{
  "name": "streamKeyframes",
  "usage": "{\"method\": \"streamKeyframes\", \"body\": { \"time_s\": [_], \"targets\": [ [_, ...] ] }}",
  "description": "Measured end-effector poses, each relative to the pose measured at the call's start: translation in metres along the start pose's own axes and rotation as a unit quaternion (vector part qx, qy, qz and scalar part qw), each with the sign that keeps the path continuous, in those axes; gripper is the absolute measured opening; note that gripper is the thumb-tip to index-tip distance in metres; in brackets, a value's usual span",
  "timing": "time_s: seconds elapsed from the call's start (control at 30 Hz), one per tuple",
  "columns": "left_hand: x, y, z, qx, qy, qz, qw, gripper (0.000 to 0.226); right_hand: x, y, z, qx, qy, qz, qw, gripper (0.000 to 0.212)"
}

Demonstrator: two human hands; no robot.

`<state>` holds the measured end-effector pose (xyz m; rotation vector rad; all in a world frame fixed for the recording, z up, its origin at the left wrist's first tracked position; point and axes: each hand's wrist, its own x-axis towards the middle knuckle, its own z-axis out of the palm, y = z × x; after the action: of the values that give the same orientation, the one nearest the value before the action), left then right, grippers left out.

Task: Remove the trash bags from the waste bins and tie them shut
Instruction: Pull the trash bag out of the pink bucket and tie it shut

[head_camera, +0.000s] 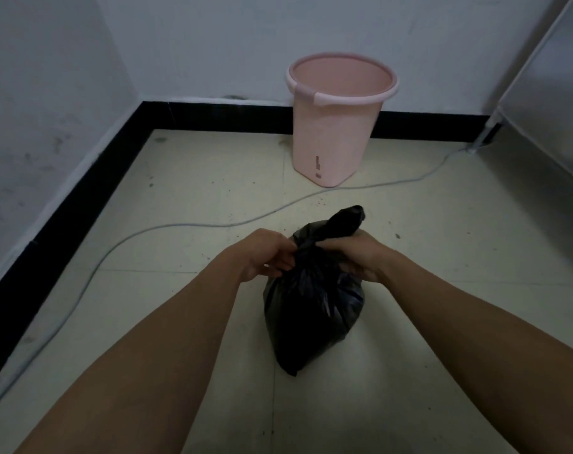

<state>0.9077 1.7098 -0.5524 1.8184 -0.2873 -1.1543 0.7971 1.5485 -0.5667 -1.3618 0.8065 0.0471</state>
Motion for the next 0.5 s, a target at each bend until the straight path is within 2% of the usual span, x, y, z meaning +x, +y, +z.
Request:
{"method": "streamKeyframes", "body": {
  "time_s": [0.1,0.23,0.4,0.5],
  "targets": [
    [0.002,-0.004,0.0,-0.035,0.023,0.004,0.999,0.005,-0.002,-0.004,-0.009,0.058,-0.047,0.044,0.996,0.026],
    [0.007,0.0,0.006,-0.09,0.024,0.034,0.995,0.022,0.001,-0.002,-0.013,0.101,0.016,0.068,0.992,0.025],
    [0.01,-0.001,0.019,-0.042,-0.021,0.036,0.998,0.018,0.0,0.003,-0.012,0.101,0.021,0.113,0.988,0.022],
    [0.008,-0.001,0.022,-0.019,-0.012,0.036,0.999,0.016,0.001,0.004,-0.016,0.093,0.01,0.132,0.987,0.027]
  ]
}}
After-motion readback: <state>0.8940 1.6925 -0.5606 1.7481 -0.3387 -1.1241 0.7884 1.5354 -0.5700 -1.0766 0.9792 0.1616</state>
